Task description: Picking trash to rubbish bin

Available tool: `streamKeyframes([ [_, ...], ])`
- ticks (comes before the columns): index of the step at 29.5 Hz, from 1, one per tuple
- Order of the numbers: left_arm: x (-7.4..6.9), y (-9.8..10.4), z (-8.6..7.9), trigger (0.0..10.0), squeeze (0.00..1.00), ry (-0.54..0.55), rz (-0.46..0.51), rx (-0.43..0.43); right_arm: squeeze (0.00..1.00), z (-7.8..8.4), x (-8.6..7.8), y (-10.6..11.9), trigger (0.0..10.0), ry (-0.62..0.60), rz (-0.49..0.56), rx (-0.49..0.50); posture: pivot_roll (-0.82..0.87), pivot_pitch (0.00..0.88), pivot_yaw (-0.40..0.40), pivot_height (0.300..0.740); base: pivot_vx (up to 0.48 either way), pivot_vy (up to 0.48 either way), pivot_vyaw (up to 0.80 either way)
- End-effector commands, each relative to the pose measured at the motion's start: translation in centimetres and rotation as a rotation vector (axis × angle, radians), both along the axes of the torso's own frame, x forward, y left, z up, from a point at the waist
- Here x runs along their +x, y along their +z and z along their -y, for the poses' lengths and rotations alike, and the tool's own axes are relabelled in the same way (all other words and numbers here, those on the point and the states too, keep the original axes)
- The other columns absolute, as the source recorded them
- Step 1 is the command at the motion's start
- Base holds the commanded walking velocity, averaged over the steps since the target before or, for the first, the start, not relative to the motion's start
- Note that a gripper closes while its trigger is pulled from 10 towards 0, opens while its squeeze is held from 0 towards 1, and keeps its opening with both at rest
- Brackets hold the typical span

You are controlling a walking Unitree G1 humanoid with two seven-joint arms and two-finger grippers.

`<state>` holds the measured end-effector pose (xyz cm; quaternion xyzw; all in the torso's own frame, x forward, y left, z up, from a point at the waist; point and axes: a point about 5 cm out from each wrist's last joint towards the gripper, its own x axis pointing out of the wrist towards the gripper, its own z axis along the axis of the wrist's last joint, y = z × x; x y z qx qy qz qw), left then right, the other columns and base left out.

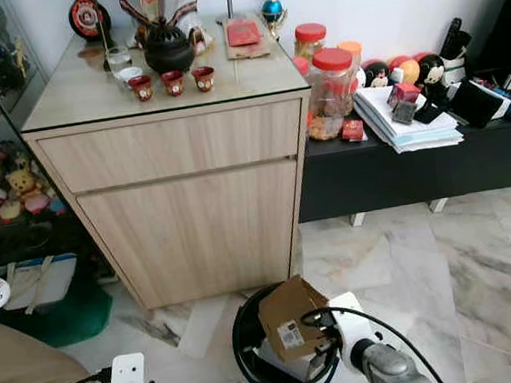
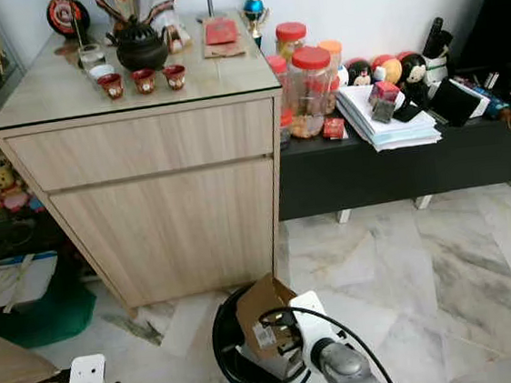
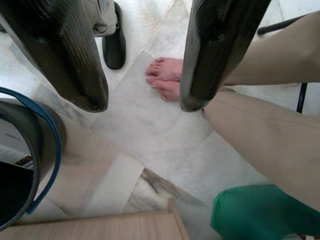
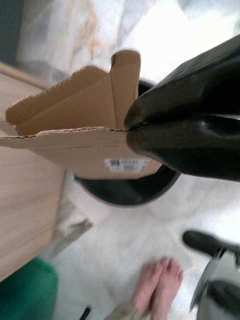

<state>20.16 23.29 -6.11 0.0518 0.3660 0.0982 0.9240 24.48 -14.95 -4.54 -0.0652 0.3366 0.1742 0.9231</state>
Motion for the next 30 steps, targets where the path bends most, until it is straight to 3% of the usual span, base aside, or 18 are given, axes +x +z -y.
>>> streamKeyframes([
  [1,0.1,0.0,0.0,10.0,0.0,-0.007,0.0,0.001,0.0,0.4,0.8,0.7,10.0,0.026,0.038,-0.021,0.01,0.025,-0.034,0.74,0.296,0.0,0.0],
  [30,0.2,0.1,0.0,10.0,0.0,-0.012,0.005,0.004,0.0,-0.3,0.6,0.5,10.0,0.061,0.036,-0.021,0.01,0.022,-0.03,0.74,0.305,0.0,0.0],
])
